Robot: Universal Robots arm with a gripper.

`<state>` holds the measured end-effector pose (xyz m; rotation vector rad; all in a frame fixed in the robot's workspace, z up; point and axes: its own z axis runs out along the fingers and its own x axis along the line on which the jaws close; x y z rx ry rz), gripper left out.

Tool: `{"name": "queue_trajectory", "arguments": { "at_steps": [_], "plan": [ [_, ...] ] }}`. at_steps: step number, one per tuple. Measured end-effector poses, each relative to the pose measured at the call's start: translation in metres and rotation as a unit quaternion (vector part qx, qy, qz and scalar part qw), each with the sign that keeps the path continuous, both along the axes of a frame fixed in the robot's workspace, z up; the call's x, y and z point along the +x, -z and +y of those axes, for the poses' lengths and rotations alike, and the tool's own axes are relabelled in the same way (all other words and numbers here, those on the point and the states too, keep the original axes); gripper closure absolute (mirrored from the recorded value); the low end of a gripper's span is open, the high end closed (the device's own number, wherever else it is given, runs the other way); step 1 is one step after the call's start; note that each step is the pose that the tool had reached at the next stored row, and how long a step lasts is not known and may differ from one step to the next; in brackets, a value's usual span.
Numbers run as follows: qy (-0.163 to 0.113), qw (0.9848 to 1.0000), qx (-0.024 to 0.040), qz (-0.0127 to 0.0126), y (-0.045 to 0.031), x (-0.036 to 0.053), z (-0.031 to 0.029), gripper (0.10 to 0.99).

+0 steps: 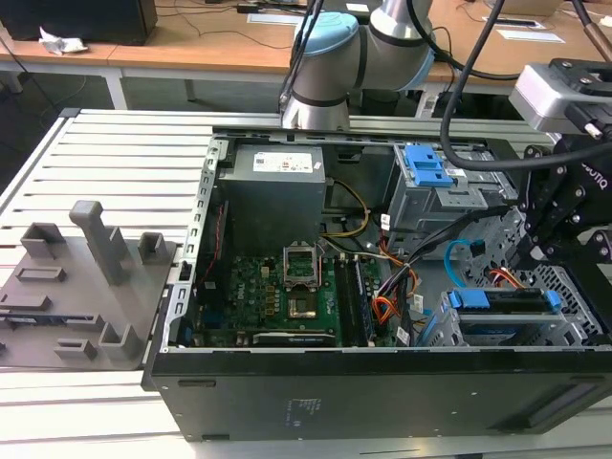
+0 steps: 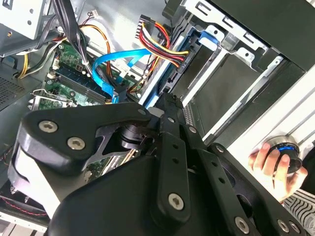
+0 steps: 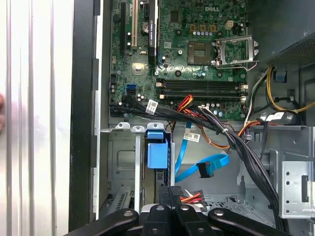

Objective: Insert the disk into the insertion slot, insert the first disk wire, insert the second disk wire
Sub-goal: 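Insert the second disk wire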

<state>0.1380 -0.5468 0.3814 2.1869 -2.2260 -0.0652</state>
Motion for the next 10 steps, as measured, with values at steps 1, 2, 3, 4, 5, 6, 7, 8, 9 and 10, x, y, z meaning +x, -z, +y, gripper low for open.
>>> {"name": "queue_trajectory", "arguments": {
  "at_steps": [1, 2, 3, 4, 5, 6, 7, 8, 9, 10],
  "plan": [
    [0.0, 1.0, 0.0, 0.0, 0.0, -0.0001, 0.0, 0.98],
    [0.0, 1.0, 0.0, 0.0, 0.0, -0.0002, 0.0, 0.98],
    [0.0, 1.0, 0.0, 0.0, 0.0, -0.0003, 0.0, 0.98],
    [0.0, 1.0, 0.0, 0.0, 0.0, -0.0003, 0.0, 0.98],
    [0.0, 1.0, 0.0, 0.0, 0.0, -0.0004, 0.0, 0.98],
    [0.0, 1.0, 0.0, 0.0, 0.0, -0.0004, 0.0, 0.98],
    [0.0, 1.0, 0.0, 0.0, 0.0, -0.0005, 0.0, 0.98],
    [0.0, 1.0, 0.0, 0.0, 0.0, -0.0005, 0.0, 0.973],
    [0.0, 1.0, 0.0, 0.0, 0.0, -0.0006, 0.0, 0.851],
    [0.0, 1.0, 0.0, 0.0, 0.0, -0.0007, 0.0, 0.792]
  ]
}}
